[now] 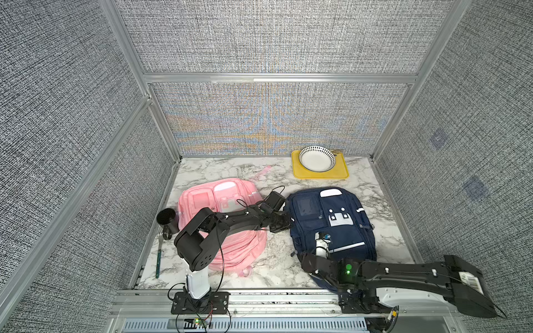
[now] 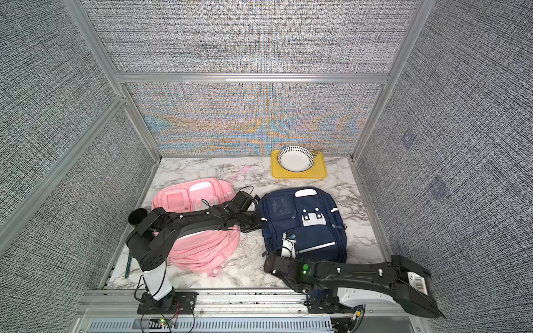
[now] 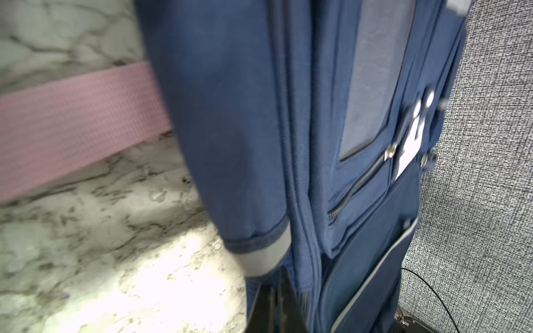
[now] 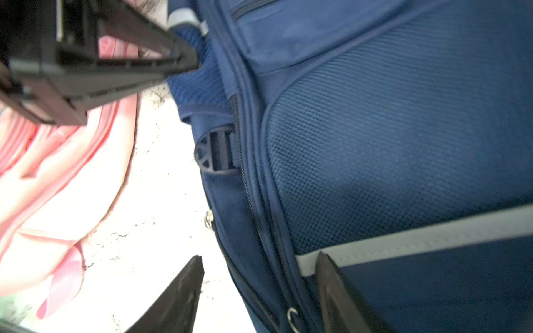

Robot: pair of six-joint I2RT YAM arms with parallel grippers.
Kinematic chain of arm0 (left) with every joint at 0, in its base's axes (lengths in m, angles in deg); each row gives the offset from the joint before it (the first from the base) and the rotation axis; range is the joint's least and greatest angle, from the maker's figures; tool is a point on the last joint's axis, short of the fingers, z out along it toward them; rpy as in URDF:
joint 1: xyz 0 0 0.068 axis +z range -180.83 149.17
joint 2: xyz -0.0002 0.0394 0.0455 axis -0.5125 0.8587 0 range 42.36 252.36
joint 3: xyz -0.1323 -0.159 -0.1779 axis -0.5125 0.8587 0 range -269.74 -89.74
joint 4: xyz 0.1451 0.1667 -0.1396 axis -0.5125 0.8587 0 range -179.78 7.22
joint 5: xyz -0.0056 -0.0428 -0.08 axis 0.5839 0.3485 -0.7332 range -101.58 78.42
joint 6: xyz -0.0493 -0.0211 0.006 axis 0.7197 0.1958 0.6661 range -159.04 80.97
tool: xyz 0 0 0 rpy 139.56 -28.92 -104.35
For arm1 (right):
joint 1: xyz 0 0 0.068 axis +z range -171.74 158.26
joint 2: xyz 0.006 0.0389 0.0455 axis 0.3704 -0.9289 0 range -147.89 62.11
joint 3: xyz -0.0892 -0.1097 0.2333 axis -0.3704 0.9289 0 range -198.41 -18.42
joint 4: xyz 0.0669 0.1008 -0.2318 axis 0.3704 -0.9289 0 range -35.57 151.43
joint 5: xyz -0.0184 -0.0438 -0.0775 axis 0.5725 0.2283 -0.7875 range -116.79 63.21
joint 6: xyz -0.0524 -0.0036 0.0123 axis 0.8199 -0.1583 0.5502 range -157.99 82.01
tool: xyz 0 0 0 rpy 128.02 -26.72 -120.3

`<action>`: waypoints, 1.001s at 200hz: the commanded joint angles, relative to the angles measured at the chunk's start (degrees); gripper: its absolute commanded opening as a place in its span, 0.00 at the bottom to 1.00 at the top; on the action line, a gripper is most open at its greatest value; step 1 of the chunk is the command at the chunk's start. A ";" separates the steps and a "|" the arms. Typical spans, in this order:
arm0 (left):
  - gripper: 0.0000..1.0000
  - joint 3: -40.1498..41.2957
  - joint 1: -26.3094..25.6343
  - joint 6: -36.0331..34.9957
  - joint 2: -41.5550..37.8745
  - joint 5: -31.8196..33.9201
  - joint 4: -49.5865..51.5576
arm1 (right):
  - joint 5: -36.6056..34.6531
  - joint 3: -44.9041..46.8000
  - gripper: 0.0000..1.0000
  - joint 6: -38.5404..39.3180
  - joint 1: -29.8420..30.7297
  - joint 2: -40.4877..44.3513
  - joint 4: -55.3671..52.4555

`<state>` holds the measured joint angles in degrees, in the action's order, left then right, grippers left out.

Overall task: Zip up the backpack
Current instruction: Adjust the backpack at the center of the board.

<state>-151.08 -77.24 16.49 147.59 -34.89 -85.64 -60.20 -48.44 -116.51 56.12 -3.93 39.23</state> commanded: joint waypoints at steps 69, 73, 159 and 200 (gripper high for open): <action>0.00 2.34 -0.17 -0.51 -0.82 -2.07 -3.96 | -4.24 7.43 0.72 -12.46 -2.30 6.62 -10.30; 0.00 2.59 -0.17 -0.45 -1.00 -1.95 -4.05 | -4.22 8.61 0.71 -12.45 -2.68 8.36 -10.19; 0.00 10.74 -0.08 0.72 -10.30 3.20 -2.55 | 5.69 10.28 0.71 15.62 -21.23 6.90 10.85; 0.00 11.14 -0.06 0.81 -11.48 4.43 -2.16 | 8.68 3.00 0.74 24.65 -26.52 -4.53 15.25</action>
<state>-139.73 -77.18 17.61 136.51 -29.64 -87.87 -57.47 -43.58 -99.55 31.71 -5.11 52.76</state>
